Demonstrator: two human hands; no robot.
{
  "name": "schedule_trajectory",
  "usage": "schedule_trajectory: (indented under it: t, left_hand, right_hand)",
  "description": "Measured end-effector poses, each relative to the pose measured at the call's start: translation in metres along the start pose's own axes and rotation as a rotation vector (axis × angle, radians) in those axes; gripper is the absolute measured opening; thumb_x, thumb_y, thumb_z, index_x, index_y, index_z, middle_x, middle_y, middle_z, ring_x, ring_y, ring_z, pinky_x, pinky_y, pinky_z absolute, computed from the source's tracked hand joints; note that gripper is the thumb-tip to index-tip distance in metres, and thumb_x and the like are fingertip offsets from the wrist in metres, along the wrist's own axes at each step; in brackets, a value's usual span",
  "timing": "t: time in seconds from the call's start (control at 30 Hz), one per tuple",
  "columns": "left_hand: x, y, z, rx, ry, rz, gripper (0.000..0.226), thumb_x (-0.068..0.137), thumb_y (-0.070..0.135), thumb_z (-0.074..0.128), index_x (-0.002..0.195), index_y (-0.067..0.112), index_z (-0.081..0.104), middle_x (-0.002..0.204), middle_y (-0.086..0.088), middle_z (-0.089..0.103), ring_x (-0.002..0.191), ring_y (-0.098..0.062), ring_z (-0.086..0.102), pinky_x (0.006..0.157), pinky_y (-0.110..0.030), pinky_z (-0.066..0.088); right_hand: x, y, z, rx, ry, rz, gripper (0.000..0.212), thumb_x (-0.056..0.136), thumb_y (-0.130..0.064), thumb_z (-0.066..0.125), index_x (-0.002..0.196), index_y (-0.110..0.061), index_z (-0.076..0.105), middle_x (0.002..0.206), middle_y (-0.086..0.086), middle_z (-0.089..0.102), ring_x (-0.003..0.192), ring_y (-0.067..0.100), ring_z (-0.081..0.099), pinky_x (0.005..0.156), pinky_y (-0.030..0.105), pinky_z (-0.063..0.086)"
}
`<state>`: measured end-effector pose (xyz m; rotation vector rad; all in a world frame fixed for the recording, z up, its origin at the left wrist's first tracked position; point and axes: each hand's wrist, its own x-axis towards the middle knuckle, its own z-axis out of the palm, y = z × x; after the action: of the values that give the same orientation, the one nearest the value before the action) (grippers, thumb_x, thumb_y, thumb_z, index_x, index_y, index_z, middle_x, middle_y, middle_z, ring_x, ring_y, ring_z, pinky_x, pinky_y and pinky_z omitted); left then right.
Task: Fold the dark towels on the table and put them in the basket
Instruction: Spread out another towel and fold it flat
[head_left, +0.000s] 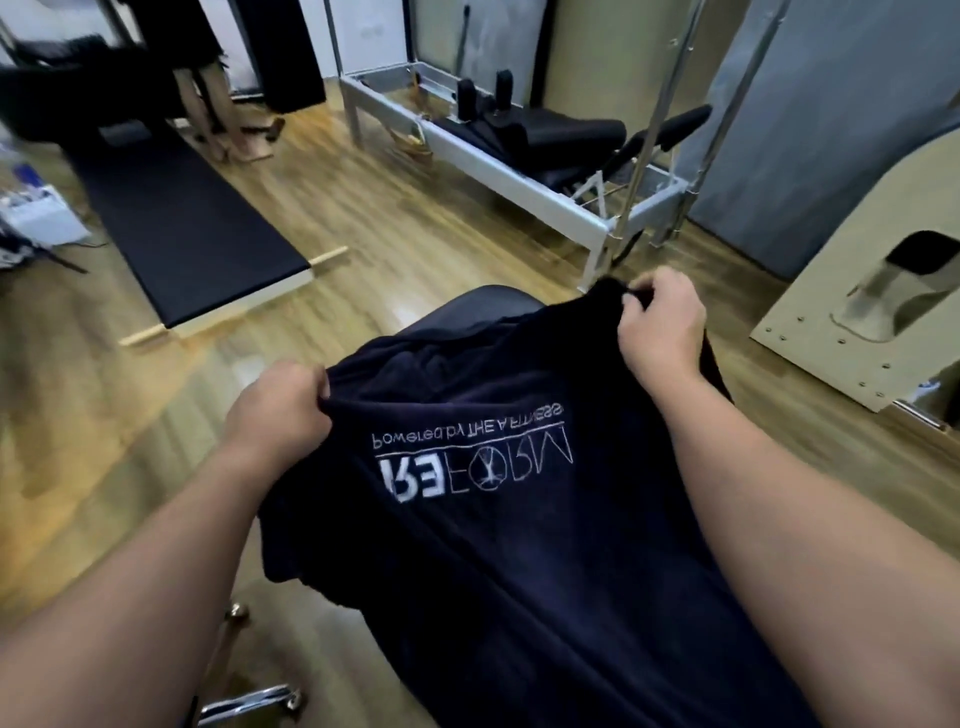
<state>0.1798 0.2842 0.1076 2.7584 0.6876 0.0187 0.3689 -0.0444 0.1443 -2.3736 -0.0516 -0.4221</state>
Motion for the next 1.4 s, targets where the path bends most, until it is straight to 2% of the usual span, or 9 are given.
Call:
schedule_trajectory:
  t: [0.13, 0.33, 0.47, 0.63, 0.8, 0.93, 1.13, 1.23, 1.4]
  left_hand:
    - [-0.008, -0.017, 0.030, -0.028, 0.009, 0.031, 0.025, 0.077, 0.015, 0.057, 0.098, 0.026, 0.049, 0.099, 0.000, 0.048, 0.091, -0.030, 0.055, 0.078, -0.040, 0.050]
    - [-0.025, -0.016, 0.085, 0.057, -0.330, -0.114, 0.081, 0.092, 0.058, 0.054, 0.152, 0.025, 0.011, 0.113, -0.004, 0.067, 0.097, -0.031, 0.067, 0.071, -0.037, 0.051]
    - [-0.023, -0.011, 0.092, 0.159, -0.313, -0.090, 0.027, 0.095, 0.044, 0.056, 0.099, 0.019, 0.046, 0.102, -0.005, 0.066, 0.085, -0.028, 0.061, 0.074, -0.041, 0.055]
    - [-0.013, 0.014, 0.062, 0.130, -0.129, -0.078, 0.011, 0.085, 0.014, 0.051, 0.079, 0.018, 0.042, 0.077, -0.001, 0.050, 0.073, -0.027, 0.051, 0.061, -0.035, 0.042]
    - [-0.036, 0.062, 0.084, 0.223, -0.165, 0.201, 0.021, 0.088, 0.014, 0.048, 0.108, 0.016, 0.043, 0.099, -0.007, 0.063, 0.084, -0.032, 0.061, 0.066, -0.036, 0.040]
    - [-0.069, 0.124, 0.128, 0.269, -0.297, 0.524, 0.021, 0.093, 0.019, 0.045, 0.113, 0.017, 0.052, 0.114, -0.007, 0.064, 0.103, -0.034, 0.065, 0.076, -0.040, 0.046]
    - [-0.131, 0.238, 0.192, 0.294, -0.480, 0.902, 0.035, 0.095, 0.019, 0.047, 0.130, 0.018, 0.045, 0.107, -0.005, 0.064, 0.095, -0.032, 0.065, 0.070, -0.038, 0.044]
    - [-0.163, 0.294, 0.215, 0.267, -0.573, 1.007, 0.070, 0.096, 0.021, 0.046, 0.158, 0.028, 0.014, 0.102, -0.002, 0.062, 0.092, -0.028, 0.063, 0.069, -0.036, 0.045]
    - [-0.219, 0.370, 0.245, 0.187, -0.805, 0.979, 0.090, 0.098, 0.031, 0.050, 0.154, 0.046, -0.018, 0.077, 0.001, 0.062, 0.060, -0.019, 0.063, 0.068, -0.038, 0.057]
  right_hand:
    - [-0.003, -0.013, 0.041, -0.064, -0.265, -0.128, 0.059, 0.092, -0.002, 0.061, 0.145, -0.023, 0.049, 0.167, -0.005, 0.018, 0.144, 0.021, 0.037, 0.107, 0.020, 0.026]
    - [-0.081, 0.034, 0.087, -0.419, -0.704, -0.076, 0.028, 0.083, -0.020, 0.064, 0.111, -0.021, 0.065, 0.123, 0.008, 0.066, 0.111, 0.032, 0.063, 0.086, 0.036, 0.051]
    - [-0.132, 0.071, 0.088, -0.643, -0.780, 0.130, 0.037, 0.089, -0.024, 0.064, 0.122, -0.016, 0.048, 0.120, 0.010, 0.062, 0.108, 0.035, 0.063, 0.073, 0.037, 0.045]
    - [-0.139, 0.094, 0.077, -0.642, -0.647, 0.047, 0.012, 0.094, -0.004, 0.044, 0.093, -0.015, 0.046, 0.100, 0.009, 0.065, 0.083, 0.029, 0.060, 0.067, 0.036, 0.048]
    - [-0.134, 0.105, 0.060, -0.219, -0.508, 0.019, 0.044, 0.097, -0.011, 0.057, 0.141, -0.014, 0.051, 0.143, 0.003, 0.052, 0.123, 0.025, 0.056, 0.100, 0.036, 0.047]
    - [-0.171, 0.150, 0.016, -0.229, -0.604, -0.011, 0.043, 0.095, -0.013, 0.061, 0.138, -0.014, 0.056, 0.140, -0.002, 0.051, 0.126, 0.020, 0.053, 0.108, 0.032, 0.042]
    - [-0.254, 0.252, -0.092, -0.337, -0.411, 0.283, 0.035, 0.094, -0.013, 0.061, 0.129, -0.013, 0.062, 0.129, -0.004, 0.058, 0.119, 0.021, 0.053, 0.100, 0.035, 0.048]
    - [-0.290, 0.290, -0.147, -0.430, -0.312, 0.447, 0.033, 0.096, -0.015, 0.059, 0.129, -0.015, 0.062, 0.129, -0.006, 0.057, 0.116, 0.022, 0.051, 0.096, 0.035, 0.048]
    - [-0.339, 0.336, -0.235, -0.541, -0.138, 0.827, 0.045, 0.095, -0.006, 0.050, 0.138, -0.018, 0.050, 0.143, -0.001, 0.042, 0.094, 0.025, 0.061, 0.067, 0.033, 0.046]
